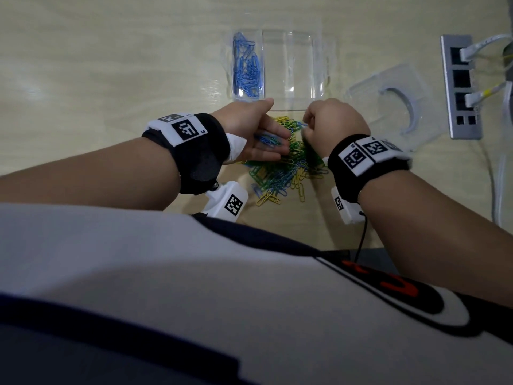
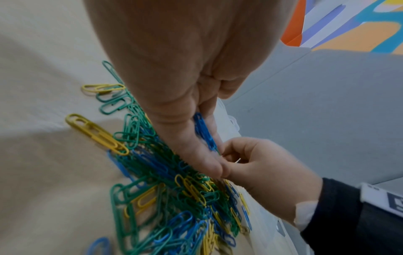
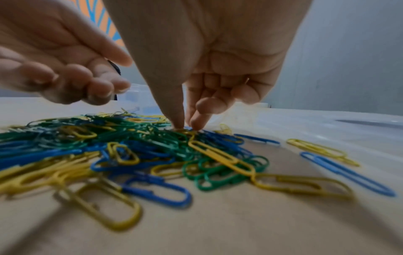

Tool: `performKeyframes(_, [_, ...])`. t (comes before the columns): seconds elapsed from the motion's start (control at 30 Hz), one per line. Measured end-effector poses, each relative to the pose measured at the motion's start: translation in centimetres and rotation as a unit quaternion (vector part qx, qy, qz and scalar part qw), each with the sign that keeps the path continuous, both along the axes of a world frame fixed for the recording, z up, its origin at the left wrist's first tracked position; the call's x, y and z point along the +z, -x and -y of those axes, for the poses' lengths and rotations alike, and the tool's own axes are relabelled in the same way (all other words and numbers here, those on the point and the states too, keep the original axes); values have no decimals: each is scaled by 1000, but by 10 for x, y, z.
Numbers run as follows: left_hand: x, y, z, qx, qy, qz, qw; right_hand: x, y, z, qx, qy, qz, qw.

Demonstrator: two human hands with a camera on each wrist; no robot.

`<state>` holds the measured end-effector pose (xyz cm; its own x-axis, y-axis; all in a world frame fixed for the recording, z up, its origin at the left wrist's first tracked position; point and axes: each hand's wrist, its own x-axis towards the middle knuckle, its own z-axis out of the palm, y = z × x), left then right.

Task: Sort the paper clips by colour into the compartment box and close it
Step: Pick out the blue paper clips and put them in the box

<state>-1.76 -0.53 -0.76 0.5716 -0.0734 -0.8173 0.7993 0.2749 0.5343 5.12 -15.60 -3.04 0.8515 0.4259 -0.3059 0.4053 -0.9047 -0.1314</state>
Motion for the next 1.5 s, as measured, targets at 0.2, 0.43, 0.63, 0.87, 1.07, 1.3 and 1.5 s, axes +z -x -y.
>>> performKeyframes(0.2, [1,0,0,-7,-3,-4,1000,-2,-1,-2,15,77,-15,997])
performKeyframes(0.43, [-2,-2,0,-15,-6,2,1000,17,10,-5,1,-58,-25,998])
performKeyframes(0.63, [-5,-2,6,44,-25,21,999,32,30,-27,99,-134,-65,984])
performKeyframes(0.87, [-3,-2,2,25,-6,13,1000,23,27,-7,71,-123,-83,986])
performKeyframes(1.07, [-4,-1,2,15,-7,2,1000,26,27,-8,82,-117,-87,986])
performKeyframes(1.3, [-2,-2,2,18,5,10,1000,30,30,-11,98,-121,-55,986])
performKeyframes(1.5, [-1,-1,5,15,23,7,1000,30,27,-11,116,-118,-45,985])
